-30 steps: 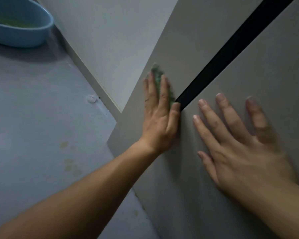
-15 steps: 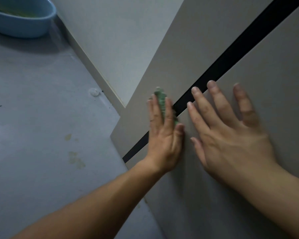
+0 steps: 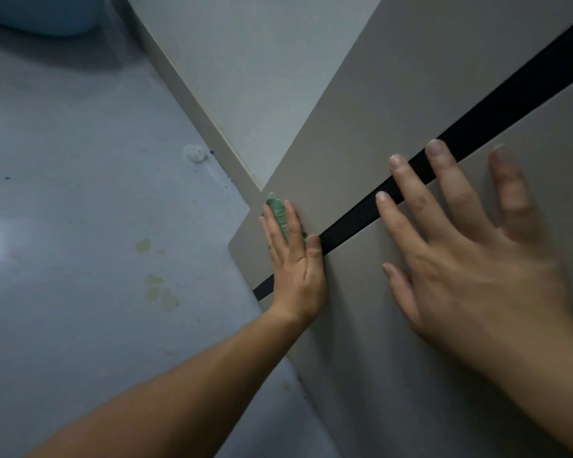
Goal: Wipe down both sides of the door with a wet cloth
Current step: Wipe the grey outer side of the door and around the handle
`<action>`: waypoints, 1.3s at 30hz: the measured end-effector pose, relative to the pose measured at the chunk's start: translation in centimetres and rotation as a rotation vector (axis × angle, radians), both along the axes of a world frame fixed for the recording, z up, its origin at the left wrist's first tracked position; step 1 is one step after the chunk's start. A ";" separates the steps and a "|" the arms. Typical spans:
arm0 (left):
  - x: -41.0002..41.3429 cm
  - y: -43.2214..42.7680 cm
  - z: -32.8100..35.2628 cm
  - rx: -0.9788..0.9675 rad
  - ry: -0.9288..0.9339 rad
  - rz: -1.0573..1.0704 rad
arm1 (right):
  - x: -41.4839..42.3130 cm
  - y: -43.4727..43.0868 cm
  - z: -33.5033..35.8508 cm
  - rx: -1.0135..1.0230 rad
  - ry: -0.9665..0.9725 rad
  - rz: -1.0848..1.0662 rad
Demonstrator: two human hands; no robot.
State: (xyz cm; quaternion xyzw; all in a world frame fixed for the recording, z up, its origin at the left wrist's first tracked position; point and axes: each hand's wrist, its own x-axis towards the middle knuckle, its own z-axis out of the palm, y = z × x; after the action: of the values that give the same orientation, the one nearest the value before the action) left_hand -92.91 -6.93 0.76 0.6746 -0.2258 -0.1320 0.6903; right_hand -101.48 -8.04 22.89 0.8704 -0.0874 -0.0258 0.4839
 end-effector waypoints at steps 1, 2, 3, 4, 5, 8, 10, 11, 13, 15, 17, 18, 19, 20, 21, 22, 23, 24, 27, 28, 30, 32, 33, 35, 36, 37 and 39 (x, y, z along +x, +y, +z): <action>-0.2 -0.2 0.2 -0.040 -0.071 0.002 | 0.0 -0.2 -0.2 0.013 -0.017 0.016; -0.2 -0.5 0.0 -0.065 -0.110 0.010 | 0.0 -0.4 -0.3 0.027 -0.026 0.031; 0.1 -0.6 -0.6 -0.060 -0.088 0.022 | 0.0 -0.6 -0.4 0.041 -0.028 0.040; 0.6 -0.5 -1.4 -0.029 -0.007 0.034 | 0.1 -0.8 -0.5 0.055 -0.030 0.047; 1.0 -0.4 -2.5 0.011 0.101 0.042 | 0.2 -1.0 -0.6 0.068 -0.036 0.054; 2.9 -0.2 -5.7 0.106 0.338 0.020 | 0.1 -1.5 -1.3 0.096 -0.069 0.069; 4.7 -0.4 -6.7 0.120 0.464 0.025 | 0.3 -1.9 -1.5 0.113 -0.064 0.077; 5.3 -0.4 -7.1 0.130 0.503 0.026 | 0.4 -2.1 -1.5 0.120 -0.051 0.079; 4.7 0.0 -7.8 0.125 0.477 0.001 | 0.4 -2.3 -1.8 0.134 -0.050 0.078; 1.7 0.5 -8.1 0.102 0.386 -0.054 | 0.3 -2.2 -2.0 0.135 -0.073 0.089; -1.6 1.0 -8.5 0.119 0.375 -0.090 | 0.4 -2.1 -2.1 0.132 -0.073 0.092; -2.8 1.0 -8.9 0.133 0.411 -0.093 | 0.6 -2.1 -2.0 0.130 -0.065 0.090; -3.2 0.7 -9.3 0.152 0.458 -0.087 | 0.7 -2.1 -1.9 0.124 -0.057 0.086; -3.0 0.4 -9.6 0.171 0.494 -0.077 | 0.7 -2.1 -1.9 0.113 -0.052 0.080; -2.3 0.2 -10.0 0.186 0.511 -0.066 | 0.6 -1.9 -1.9 0.100 -0.049 0.073; -1.4 0.0 -10.4 0.197 0.517 -0.054 | 0.6 -1.8 -1.8 0.086 -0.045 0.066; -0.3 -0.2 -10.8 0.208 0.523 -0.040 | 0.6 -1.6 -1.8 0.071 -0.035 0.053; 0.8 -0.3 -11.2 0.226 0.533 -0.026 | 0.5 -1.5 -1.7 0.052 -0.020 0.036; 2.6 -0.2 -11.1 0.254 0.557 -0.014 | 0.4 -0.9 -1.4 -0.004 0.016 0.026; 2.4 -0.2 -10.6 0.243 0.561 -0.008 | 0.1 -0.9 -1.2 0.012 0.020 0.038; 0.8 -0.1 -8.8 0.174 0.502 0.006 | -1.4 -1.2 -0.7 0.075 -0.012 0.067; -2.2 0.4 -6.3 0.066 0.344 -0.008 | -3.5 -1.6 0.1 0.119 -0.052 0.085; -3.8 0.7 -5.2 0.013 0.235 -0.035 | -4.8 -1.8 0.4 0.136 -0.073 0.073; -6.1 1.2 -3.7 -0.044 0.094 -0.086 | -7.0 -1.7 1.0 0.174 -0.108 0.042; -6.0 1.2 -3.6 -0.034 0.076 -0.092 | -7.8 -1.6 1.2 0.187 -0.113 0.037; -5.3 0.9 -3.8 0.002 0.084 -0.082 | -8.4 -1.5 1.4 0.187 -0.112 0.037; -3.1 0.7 -3.8 0.095 0.181 -0.050 | -9.2 -1.3 2.0 0.159 -0.118 0.051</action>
State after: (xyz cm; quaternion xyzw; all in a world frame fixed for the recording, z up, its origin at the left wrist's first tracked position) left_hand -95.97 -6.28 -3.09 0.6861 -0.1728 -0.2205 0.6714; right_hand -110.69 -9.33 24.87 0.9079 -0.0912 0.0307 0.4079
